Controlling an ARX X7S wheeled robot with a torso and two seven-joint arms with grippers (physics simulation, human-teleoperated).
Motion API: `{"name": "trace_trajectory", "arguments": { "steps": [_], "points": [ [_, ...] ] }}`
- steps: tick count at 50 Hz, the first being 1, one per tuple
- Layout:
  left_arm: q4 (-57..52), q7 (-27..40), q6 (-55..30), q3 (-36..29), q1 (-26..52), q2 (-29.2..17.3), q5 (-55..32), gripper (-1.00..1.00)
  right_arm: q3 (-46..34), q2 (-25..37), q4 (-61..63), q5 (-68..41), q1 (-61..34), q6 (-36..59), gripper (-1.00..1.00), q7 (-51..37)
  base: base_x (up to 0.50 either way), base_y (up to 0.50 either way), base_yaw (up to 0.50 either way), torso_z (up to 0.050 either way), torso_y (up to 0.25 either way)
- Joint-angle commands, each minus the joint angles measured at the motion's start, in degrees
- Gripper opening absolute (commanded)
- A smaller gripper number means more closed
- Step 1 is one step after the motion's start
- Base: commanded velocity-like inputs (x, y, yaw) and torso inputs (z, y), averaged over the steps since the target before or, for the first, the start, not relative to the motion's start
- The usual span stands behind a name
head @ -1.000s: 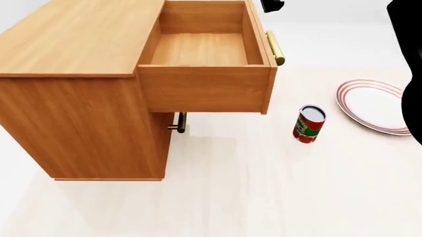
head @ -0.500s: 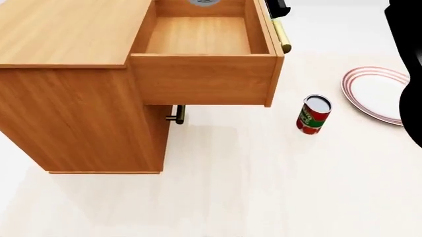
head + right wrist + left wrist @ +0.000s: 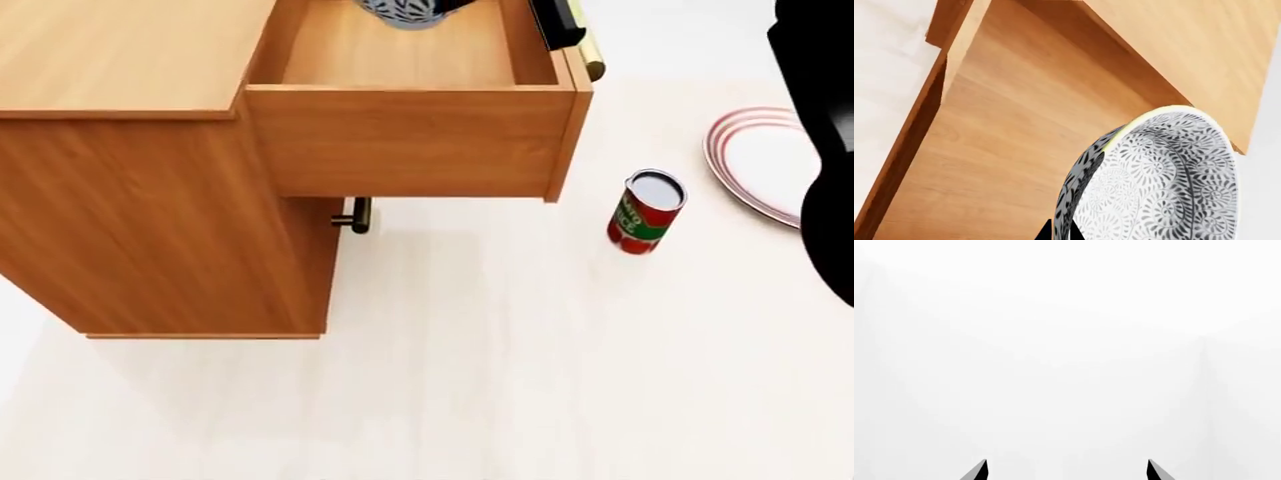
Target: Put the bowl in the top drawer of the cabinet.
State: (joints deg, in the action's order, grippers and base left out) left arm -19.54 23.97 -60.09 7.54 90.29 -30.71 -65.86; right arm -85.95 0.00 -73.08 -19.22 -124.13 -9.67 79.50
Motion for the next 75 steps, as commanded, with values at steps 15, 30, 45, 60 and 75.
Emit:
{"name": "trace_trajectory", "arguments": {
  "steps": [15,30,45,60,75],
  "points": [
    [0.3,0.8,0.3,0.2,-0.1,0.0,-1.0,1.00,0.4,0.0,0.7,0.1,0.5,2.9,1.00,1.3,0.00,0.00,0.00,0.000,-0.003],
    [0.4,0.8,0.7,0.1,-0.2,-0.1,-1.3,1.00,0.5,0.0,0.4,0.3,0.2,3.4,1.00,1.7,0.00,0.00,0.00,0.000,0.000],
    [0.5,1.1,1.2,0.3,-0.3,0.1,-1.8,1.00,1.5,0.0,-0.6,-1.1,-1.9,3.0,1.00,2.9,0.00,0.00,0.00,-0.011,0.115],
    [1.3,2.0,1.0,1.2,-0.3,0.5,-4.0,1.00,17.4,1.2,-1.9,10.0,-1.4,1.1,1.00,-0.4,0.00,0.00,0.00,-0.015,0.152],
    [2.1,4.0,0.0,1.9,-0.1,0.8,-6.5,1.00,27.8,14.8,22.2,10.2,4.5,12.5,1.00,-11.7,0.00,0.00,0.00,-0.015,0.131]
  ]
}}
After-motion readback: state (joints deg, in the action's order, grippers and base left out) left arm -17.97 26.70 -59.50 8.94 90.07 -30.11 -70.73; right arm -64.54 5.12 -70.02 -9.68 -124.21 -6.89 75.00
